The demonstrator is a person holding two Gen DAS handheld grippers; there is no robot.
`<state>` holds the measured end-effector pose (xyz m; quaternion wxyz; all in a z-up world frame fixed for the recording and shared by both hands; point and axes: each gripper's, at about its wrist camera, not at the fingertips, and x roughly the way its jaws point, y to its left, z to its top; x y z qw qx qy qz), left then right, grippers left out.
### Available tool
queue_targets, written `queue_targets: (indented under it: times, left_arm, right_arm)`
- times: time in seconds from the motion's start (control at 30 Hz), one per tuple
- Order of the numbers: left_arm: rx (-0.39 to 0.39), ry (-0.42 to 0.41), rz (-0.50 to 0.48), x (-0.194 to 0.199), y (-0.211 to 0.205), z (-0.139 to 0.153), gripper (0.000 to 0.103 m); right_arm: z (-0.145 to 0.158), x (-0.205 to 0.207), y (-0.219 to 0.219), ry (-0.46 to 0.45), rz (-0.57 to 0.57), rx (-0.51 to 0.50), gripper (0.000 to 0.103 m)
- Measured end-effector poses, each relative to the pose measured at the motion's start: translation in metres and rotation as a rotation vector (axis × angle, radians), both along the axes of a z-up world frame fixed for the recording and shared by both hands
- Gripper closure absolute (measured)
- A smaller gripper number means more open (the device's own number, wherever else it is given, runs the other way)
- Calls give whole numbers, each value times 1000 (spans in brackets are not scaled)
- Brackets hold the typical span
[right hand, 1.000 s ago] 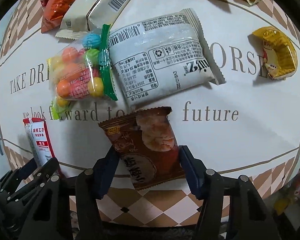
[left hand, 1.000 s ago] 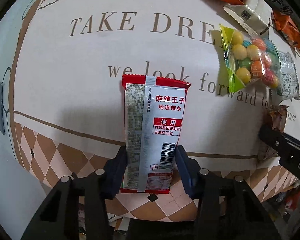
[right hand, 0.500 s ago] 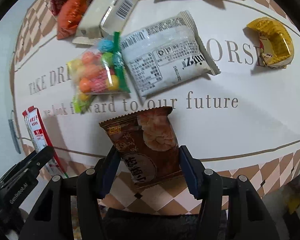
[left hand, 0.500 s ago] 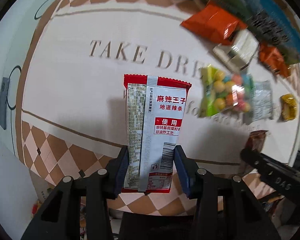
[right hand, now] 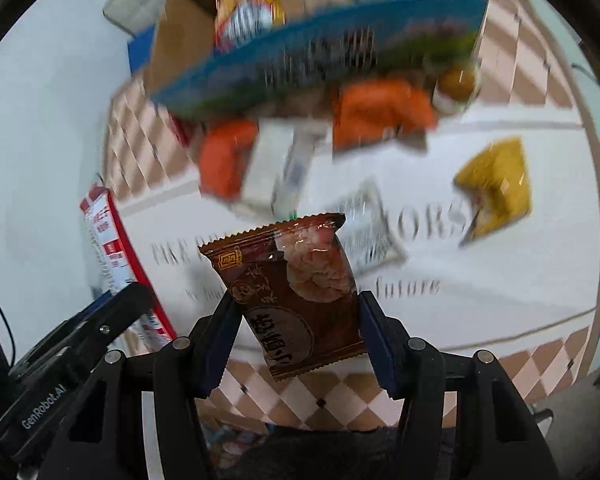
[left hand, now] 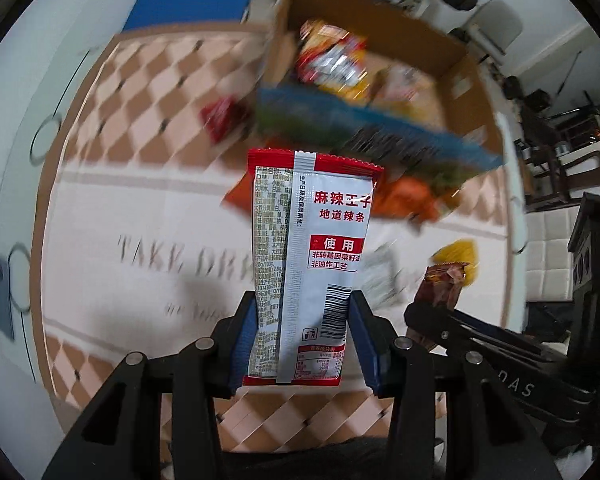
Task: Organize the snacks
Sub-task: 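Lower both packs into the box and open both tools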
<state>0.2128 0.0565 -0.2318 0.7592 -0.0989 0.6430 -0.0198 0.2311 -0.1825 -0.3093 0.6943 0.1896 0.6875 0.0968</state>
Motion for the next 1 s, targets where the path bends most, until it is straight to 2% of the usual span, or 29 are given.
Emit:
queue_targets:
  times: [0.1, 0.27, 0.47, 0.6, 0.73, 1.0]
  left_arm:
    - [-27, -32, -23, 35, -18, 19, 61]
    - [-14, -70, -57, 109, -43, 47, 61]
    - [15, -25, -71, 186, -51, 39, 61]
    - [54, 42, -74, 225, -51, 14, 60]
    - [75, 141, -54, 253, -48, -26, 60]
    - [70, 287, -26, 267, -39, -85, 60]
  right_arm:
    - [21, 28, -15, -41, -38, 11, 41]
    - [51, 86, -40, -104, -102, 8, 41]
    - [72, 156, -63, -139, -141, -10, 41]
    - [58, 206, -69, -113, -149, -39, 41]
    - [31, 239, -70, -62, -149, -75, 41]
    - [-25, 270, -66, 29, -118, -151, 41]
